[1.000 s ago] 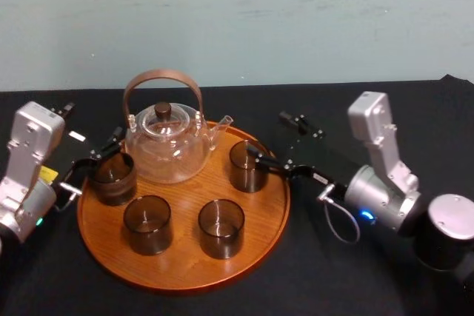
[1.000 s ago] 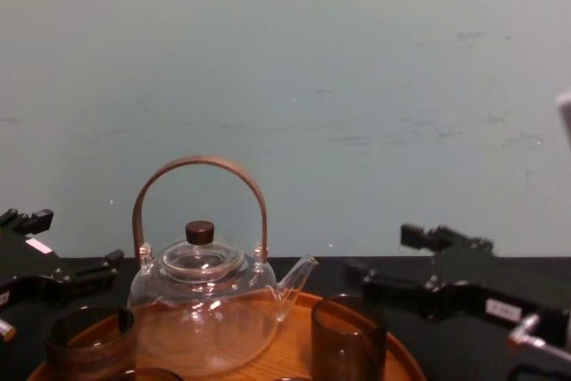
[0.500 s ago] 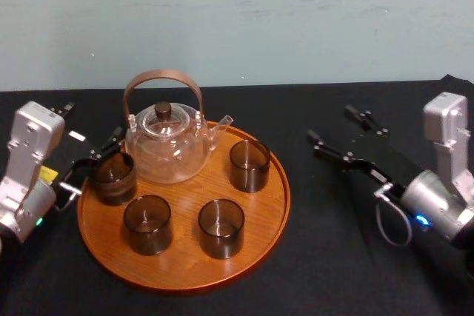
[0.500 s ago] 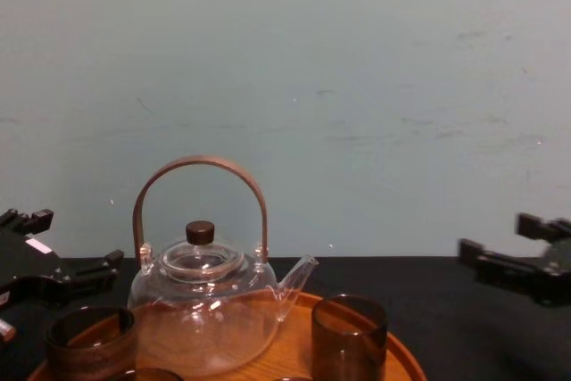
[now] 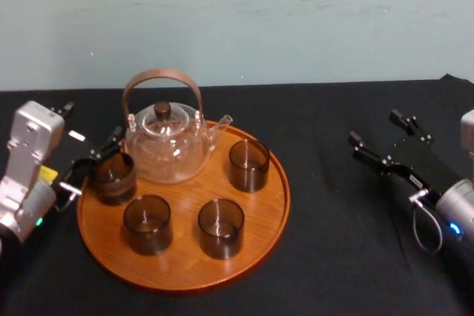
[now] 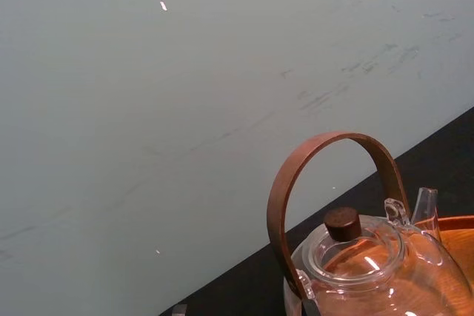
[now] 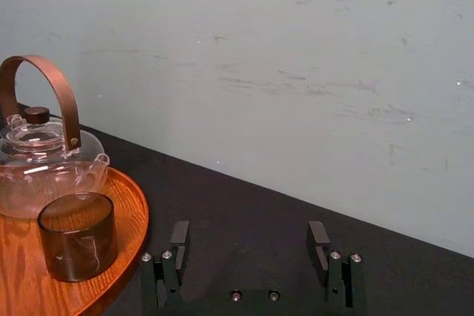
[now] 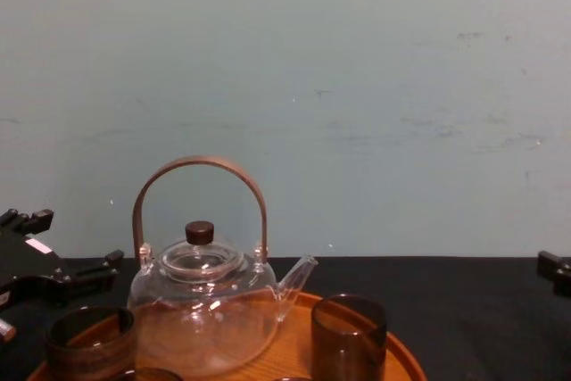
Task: Pick up the glass from the table and place it on the tray.
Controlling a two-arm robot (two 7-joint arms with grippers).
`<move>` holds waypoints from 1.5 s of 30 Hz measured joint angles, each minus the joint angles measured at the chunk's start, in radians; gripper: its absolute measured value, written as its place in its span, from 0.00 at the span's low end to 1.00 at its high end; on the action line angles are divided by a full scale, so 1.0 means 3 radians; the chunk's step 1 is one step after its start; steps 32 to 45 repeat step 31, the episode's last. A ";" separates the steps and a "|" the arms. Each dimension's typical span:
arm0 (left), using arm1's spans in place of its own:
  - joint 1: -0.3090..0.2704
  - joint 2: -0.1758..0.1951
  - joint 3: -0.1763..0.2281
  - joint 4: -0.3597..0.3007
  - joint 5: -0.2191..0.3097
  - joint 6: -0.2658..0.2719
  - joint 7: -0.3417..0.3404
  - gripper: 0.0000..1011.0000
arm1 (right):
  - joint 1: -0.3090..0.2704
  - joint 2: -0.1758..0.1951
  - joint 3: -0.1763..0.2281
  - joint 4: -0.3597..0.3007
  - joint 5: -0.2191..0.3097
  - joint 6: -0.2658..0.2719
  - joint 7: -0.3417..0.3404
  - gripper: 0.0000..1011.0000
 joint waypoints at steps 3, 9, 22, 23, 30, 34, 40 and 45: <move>0.0000 0.0000 0.0000 0.0000 0.0000 0.0000 0.0000 0.99 | 0.0002 0.0000 -0.0004 0.0000 0.0001 0.0000 0.0002 0.99; 0.0000 0.0000 0.0000 0.0000 0.0000 0.0000 0.0000 0.99 | 0.0003 0.0002 -0.0009 0.0000 0.0004 0.0000 0.0008 0.99; 0.0000 0.0000 0.0000 0.0000 0.0000 0.0000 0.0000 0.99 | 0.0006 0.0004 -0.0013 -0.0003 0.0009 0.0000 0.0015 0.99; 0.0000 0.0000 0.0000 0.0000 0.0000 0.0000 0.0000 0.99 | 0.0006 0.0004 -0.0014 -0.0003 0.0009 0.0000 0.0015 0.99; 0.0000 0.0000 0.0000 0.0000 0.0000 0.0000 0.0000 0.99 | 0.0007 0.0004 -0.0016 -0.0002 0.0011 0.0001 0.0019 0.99; 0.0000 0.0000 0.0000 0.0000 0.0000 0.0000 0.0000 0.99 | 0.0007 0.0004 -0.0016 -0.0002 0.0011 0.0001 0.0019 0.99; 0.0000 0.0000 0.0000 0.0000 0.0000 0.0000 0.0000 0.99 | 0.0007 0.0004 -0.0016 -0.0002 0.0011 0.0001 0.0019 0.99; 0.0000 0.0000 0.0000 0.0000 0.0000 0.0000 0.0000 0.99 | 0.0007 0.0004 -0.0016 -0.0002 0.0011 0.0001 0.0019 0.99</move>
